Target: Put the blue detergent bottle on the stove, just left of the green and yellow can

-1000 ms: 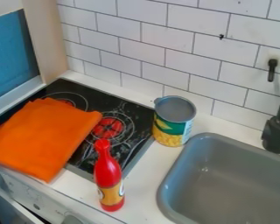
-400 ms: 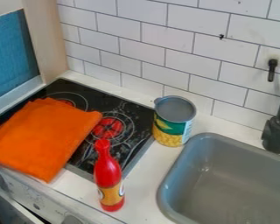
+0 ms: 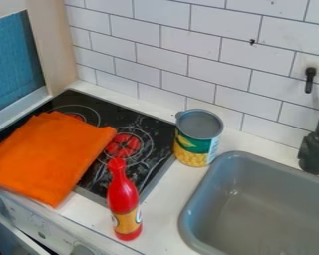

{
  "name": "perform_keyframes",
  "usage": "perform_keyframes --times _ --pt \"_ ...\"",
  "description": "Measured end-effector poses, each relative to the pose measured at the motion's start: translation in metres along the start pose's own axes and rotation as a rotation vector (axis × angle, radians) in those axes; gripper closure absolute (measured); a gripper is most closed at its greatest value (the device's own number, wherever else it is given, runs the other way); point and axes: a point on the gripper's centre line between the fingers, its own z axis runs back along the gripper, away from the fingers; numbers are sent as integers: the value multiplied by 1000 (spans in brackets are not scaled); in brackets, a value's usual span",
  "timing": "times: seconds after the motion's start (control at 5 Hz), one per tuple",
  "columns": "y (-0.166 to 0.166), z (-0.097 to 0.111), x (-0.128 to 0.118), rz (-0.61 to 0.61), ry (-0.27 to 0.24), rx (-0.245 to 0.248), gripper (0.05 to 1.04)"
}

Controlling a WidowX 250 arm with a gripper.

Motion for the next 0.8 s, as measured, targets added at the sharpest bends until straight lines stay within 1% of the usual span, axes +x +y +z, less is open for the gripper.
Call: perform_keyframes --times 0.2,0.4,0.6,0.8 --pt "1 -3 1 17 -8 5 381" --pt "1 2 6 35 -58 24 557" --pt "-1 4 10 54 -91 15 567" --pt "-12 24 9 63 -158 5 567"
